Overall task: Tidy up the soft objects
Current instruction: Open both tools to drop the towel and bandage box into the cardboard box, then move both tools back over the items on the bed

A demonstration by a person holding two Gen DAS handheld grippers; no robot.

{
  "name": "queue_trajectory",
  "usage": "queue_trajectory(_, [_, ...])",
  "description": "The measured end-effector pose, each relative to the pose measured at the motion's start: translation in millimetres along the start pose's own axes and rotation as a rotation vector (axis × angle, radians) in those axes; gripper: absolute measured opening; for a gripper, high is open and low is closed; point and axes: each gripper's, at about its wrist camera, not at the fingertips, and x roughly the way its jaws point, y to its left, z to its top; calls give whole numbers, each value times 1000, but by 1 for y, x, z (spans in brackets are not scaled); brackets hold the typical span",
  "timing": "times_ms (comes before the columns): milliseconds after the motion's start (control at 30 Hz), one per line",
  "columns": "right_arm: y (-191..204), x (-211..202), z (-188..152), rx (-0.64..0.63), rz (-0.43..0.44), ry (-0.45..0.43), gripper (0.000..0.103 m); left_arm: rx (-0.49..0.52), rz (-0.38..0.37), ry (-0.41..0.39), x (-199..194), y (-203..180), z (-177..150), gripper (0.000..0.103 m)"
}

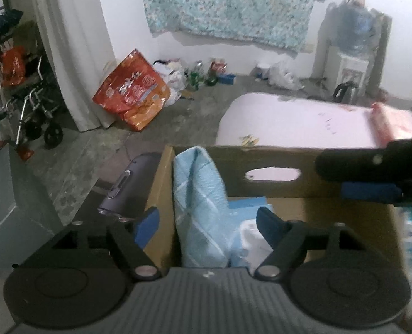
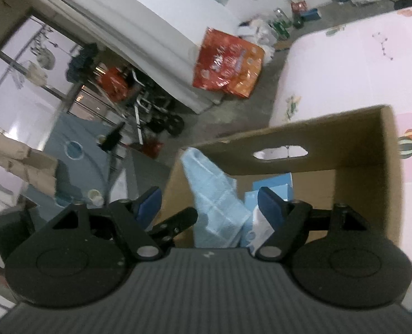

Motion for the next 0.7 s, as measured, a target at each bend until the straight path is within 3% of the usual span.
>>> queue_trajectory(167, [2,-77,-11,-15,66,-41,80,35,-58,-67,-66,-20,-12,84])
queue_trajectory(333, [-12,-179,-43,-55,99,-78,84,77,-205,-119,-131,-61,-39,91])
queue_trajectory(533, [-61,-318,-99,-65,24,-192,88,129,-395,-139,-166,-125,-76,95])
queue_trajectory(700, [-115,-407,-149,3,-108,-283,88,199,-503,-166,-172,-182,-105,97])
